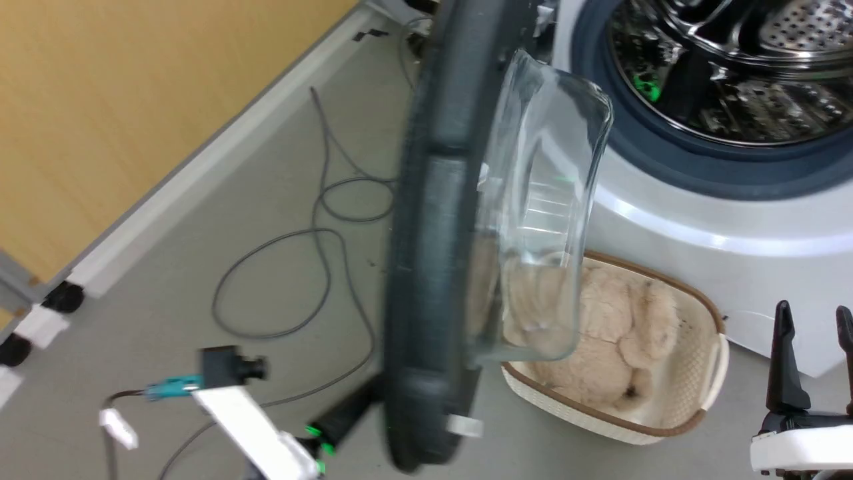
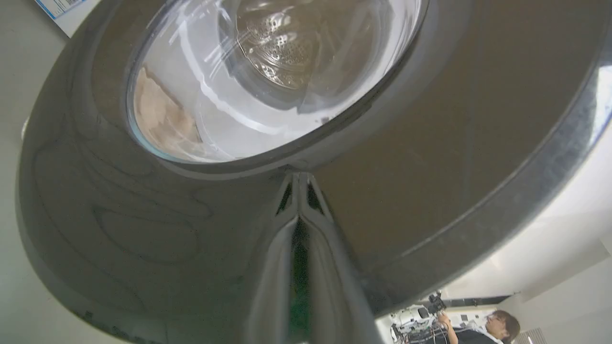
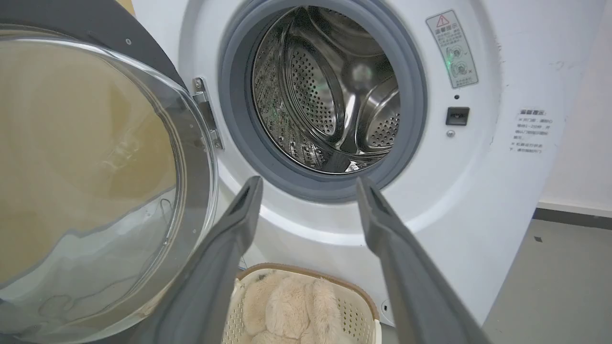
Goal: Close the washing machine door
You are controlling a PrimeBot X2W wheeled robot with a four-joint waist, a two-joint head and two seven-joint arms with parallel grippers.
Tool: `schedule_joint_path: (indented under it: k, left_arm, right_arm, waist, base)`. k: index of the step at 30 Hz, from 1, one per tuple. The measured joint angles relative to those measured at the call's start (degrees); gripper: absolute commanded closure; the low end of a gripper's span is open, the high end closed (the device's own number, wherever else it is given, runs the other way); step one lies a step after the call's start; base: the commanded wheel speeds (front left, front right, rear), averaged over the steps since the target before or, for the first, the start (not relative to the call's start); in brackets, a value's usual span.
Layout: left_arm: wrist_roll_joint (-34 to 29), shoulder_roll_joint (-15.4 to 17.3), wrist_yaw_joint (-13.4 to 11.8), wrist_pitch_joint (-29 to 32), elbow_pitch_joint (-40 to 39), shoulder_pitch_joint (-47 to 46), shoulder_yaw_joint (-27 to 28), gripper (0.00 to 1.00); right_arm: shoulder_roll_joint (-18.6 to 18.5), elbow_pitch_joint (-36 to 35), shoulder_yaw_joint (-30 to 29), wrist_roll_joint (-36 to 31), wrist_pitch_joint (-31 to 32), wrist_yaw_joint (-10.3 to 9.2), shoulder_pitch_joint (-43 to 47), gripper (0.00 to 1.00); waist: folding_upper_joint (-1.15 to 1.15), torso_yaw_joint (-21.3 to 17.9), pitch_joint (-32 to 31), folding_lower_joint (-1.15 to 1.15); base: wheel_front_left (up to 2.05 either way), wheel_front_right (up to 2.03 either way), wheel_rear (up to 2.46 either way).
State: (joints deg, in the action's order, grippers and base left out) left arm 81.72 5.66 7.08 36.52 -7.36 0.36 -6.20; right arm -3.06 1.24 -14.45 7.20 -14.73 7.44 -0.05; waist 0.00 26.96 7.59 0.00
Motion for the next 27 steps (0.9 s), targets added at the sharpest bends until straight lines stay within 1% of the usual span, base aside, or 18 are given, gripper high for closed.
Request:
schedule_joint_path:
  k: [4, 8, 15, 22, 27]
  left_arm:
    - [-0.01, 0.46, 0.0, -0.62, -0.86, 0.15, -6.04, 1.0]
    - [0.09, 0.43, 0.0, -2.05, -0.8, -0.37, -10.83, 1.0]
    - [0.25, 0.18, 0.0, -5.67, 1.24, -6.56, -18.55, 1.0]
    - [1.41, -0.73, 0.0, -9.45, 5.84, -12.43, -23.82, 1.0]
    - [2.07, -1.08, 0.02, -13.47, 9.21, -16.0, -25.63, 1.0]
  right_arm:
    - [0.01, 0.03, -0.13, 0.03, -0.01, 0.0, -0.03, 0.0]
    - [0.02, 0.03, -0.03, 0.03, 0.0, 0.0, -0.7, 0.0]
    - [0.03, 0.09, 0.54, 0.02, -0.01, 0.0, -2.29, 0.0]
    - [0.04, 0.18, 1.54, 0.02, -0.01, 0.0, -3.21, 0.0]
    - [0.05, 0.18, 1.4, 0.01, -0.01, 0.0, -3.95, 0.0]
  waist:
    - [0.0, -2.02, 0.04, 0.0]
    - [0.0, -4.4, 0.43, 0.0]
    - [0.0, -9.56, 1.72, 0.0]
    - [0.0, -16.32, 2.68, 0.0]
    - [0.0, -21.39, 3.42, 0.0]
  base:
    - [0.0, 0.0, 0.0]
    - [0.0, 0.0, 0.0]
    - [0.0, 0.0, 0.0]
    - [0.0, 0.0, 0.0]
    - [0.0, 0.0, 0.0]
